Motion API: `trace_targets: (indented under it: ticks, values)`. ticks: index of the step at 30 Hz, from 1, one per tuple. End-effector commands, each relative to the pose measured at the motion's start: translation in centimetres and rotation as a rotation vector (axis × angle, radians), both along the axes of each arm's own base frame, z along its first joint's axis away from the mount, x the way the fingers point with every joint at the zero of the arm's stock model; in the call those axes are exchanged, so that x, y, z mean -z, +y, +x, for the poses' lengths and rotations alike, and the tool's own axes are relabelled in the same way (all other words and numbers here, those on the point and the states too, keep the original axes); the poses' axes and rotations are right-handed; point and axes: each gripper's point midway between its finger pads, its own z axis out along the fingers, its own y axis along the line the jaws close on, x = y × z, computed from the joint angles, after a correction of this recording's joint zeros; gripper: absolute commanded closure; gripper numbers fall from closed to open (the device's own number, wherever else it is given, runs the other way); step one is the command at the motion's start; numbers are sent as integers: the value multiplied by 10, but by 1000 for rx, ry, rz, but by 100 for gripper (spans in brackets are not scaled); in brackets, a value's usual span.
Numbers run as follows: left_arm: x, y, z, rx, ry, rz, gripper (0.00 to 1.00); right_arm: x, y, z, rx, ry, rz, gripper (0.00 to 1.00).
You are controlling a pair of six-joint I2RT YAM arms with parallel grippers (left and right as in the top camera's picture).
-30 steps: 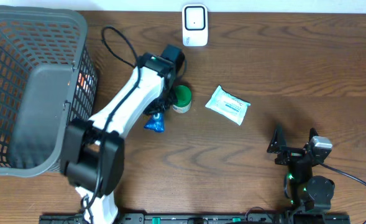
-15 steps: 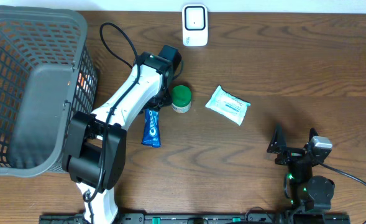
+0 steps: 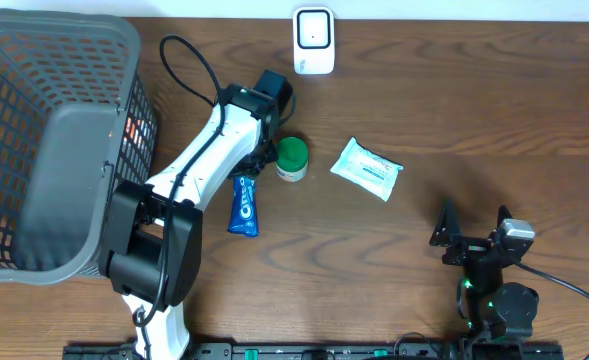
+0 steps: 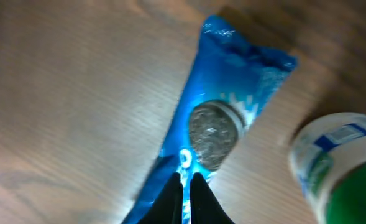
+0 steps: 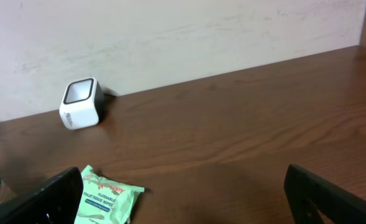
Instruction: Scan the item barcode
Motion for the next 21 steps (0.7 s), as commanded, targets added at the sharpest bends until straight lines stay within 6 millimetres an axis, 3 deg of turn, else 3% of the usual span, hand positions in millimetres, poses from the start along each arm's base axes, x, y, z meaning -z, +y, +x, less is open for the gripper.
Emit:
trace_targets:
  ticks: [1,8,13,18,20,21]
  values:
    - [3,-4,-7,-7,10,-44,92,0,1,0,-4,0,8,1]
    - [49,5,-35,-31,75,-39,92,0,1,0,-3,0,8,1]
    - [59,3,-43,-30,94,-62,92,0,1,0,-4,0,8,1]
    - [38,3,-24,35,37,-72,92,0,1,0,-4,0,8,1]
    - [18,3,-14,49,-1,-85,92,0,1,0,-3,0,8,1]
    - [-14,3,-3,64,-60,-104,93,0,1,0,-3,0,8,1]
